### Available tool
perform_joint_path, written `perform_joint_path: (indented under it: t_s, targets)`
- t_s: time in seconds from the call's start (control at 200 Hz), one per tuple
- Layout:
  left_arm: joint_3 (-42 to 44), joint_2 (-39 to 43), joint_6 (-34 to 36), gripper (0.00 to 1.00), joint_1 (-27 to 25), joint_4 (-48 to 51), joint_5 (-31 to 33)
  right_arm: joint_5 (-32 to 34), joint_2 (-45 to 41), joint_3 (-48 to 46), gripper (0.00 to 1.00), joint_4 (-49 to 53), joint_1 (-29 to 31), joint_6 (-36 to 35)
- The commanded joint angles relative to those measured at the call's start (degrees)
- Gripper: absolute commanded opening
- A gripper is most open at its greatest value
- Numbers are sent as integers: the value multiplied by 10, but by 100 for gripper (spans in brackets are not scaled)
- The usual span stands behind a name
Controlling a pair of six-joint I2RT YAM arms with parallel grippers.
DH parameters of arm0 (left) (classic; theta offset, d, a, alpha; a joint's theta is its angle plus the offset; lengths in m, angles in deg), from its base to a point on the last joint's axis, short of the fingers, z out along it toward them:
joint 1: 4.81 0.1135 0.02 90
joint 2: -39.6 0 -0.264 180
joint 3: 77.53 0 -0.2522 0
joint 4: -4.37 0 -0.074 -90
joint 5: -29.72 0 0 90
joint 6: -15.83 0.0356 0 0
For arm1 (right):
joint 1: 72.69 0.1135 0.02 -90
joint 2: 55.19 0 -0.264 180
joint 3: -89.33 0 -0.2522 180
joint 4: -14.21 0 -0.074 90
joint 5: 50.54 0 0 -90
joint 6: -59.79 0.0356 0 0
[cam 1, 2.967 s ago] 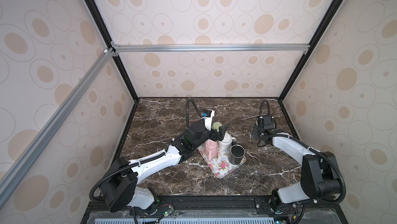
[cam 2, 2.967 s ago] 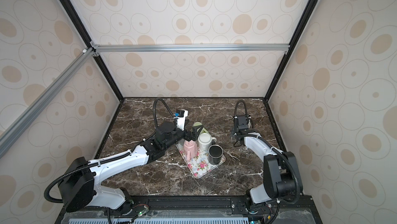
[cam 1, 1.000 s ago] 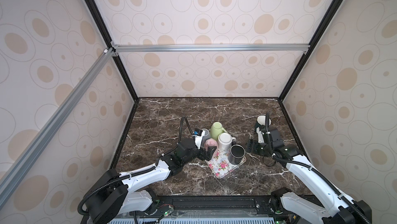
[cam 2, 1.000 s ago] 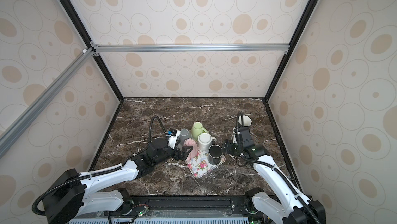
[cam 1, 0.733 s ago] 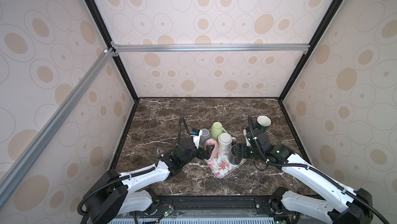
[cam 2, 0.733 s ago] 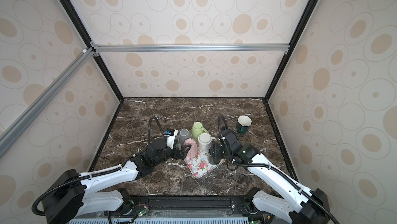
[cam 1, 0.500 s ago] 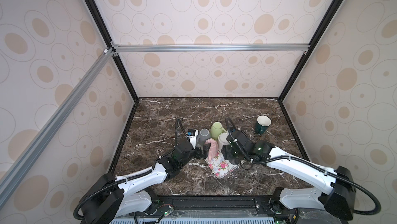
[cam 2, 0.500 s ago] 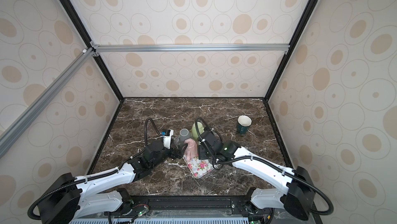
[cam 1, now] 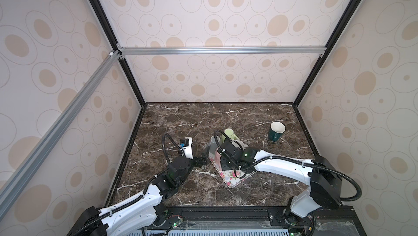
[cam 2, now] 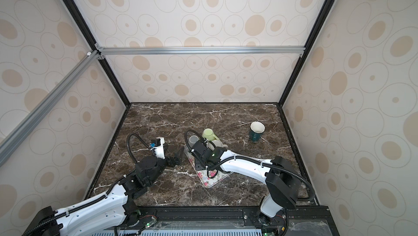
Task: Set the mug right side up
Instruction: 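Move the right gripper above the upside-down pink mug on the tray, then lower the right gripper onto the pink mug's base and close it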
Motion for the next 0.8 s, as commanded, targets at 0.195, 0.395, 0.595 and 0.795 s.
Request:
perform_joint_path:
  t_s: [0.195,0.395,0.595,0.795]
  targets:
    - [2,-20,-7,98,7,-21,-5,11,43,42,43,17,5,34]
    - [7,-15,-7,98,6,-24,-4,30,59,61,43,55,6,33]
    - [8,-19,-9,98,7,-29,-9,60,47,57,25,88,6,39]
    - [8,-23,-10,98,6,-32,-12,71,34,62,27,114,6,6]
